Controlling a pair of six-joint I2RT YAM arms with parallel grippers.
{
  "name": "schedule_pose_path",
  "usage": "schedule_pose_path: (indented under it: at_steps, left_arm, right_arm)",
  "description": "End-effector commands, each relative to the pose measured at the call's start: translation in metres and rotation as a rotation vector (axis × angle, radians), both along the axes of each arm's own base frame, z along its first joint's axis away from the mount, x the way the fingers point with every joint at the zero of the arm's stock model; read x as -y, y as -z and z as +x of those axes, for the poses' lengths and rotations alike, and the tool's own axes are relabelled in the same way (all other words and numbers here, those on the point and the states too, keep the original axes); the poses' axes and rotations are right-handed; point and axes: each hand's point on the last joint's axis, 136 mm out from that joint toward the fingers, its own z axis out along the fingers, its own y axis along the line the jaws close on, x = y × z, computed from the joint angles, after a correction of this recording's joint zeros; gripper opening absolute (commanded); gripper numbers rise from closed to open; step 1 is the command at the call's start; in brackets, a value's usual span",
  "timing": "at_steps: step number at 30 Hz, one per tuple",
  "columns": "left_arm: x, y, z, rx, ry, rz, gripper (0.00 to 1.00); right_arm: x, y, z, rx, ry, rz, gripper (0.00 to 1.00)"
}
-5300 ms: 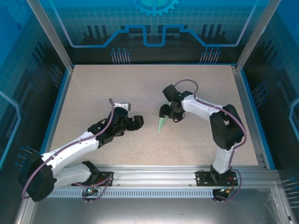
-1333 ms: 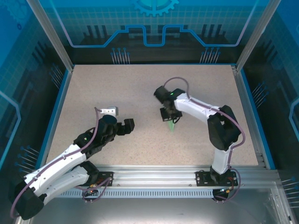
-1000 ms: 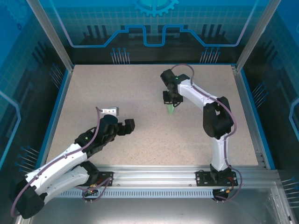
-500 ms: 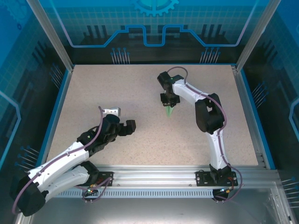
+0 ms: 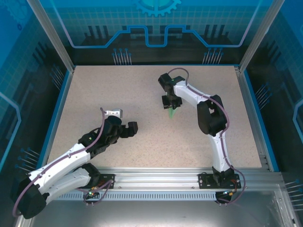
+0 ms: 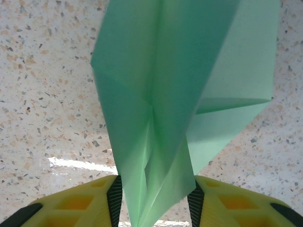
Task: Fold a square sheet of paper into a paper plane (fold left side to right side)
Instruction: Place the paper plane at the top-center of the table.
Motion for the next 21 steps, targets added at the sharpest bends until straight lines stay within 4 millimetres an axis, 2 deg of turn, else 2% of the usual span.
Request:
schedule_pose_path:
  at_steps: [1,5,11,14,17,21]
  left_arm:
    - [0.004,-0.012,0.005,0.020,0.005,-0.022,0.99]
    - [0.005,-0.011,0.005,0.017,0.005,-0.021,0.98]
    - [0.007,-0.012,0.006,0.017,0.006,-0.033,0.99]
    - [0.008,-0.016,0.008,0.024,0.010,-0.027,0.99]
    - [0.007,-0.020,0.011,0.025,0.008,-0.008,0.99]
    - [0.003,-0.029,0.015,0.055,-0.006,0.021,0.99]
  right_arm:
    - [0.001,-0.036,0.000,0.060,-0.017,-0.016,0.48]
    - [0.005,-0.051,-0.002,0.092,-0.020,-0.022,0.54]
    - [0.008,-0.058,-0.007,0.104,-0.015,0.001,0.57]
    - [0.008,-0.072,-0.014,0.148,-0.021,0.050,0.59]
    - [0.015,-0.107,-0.024,0.256,-0.024,0.114,0.67]
    - [0.047,-0.146,-0.049,0.395,-0.008,0.132,0.80]
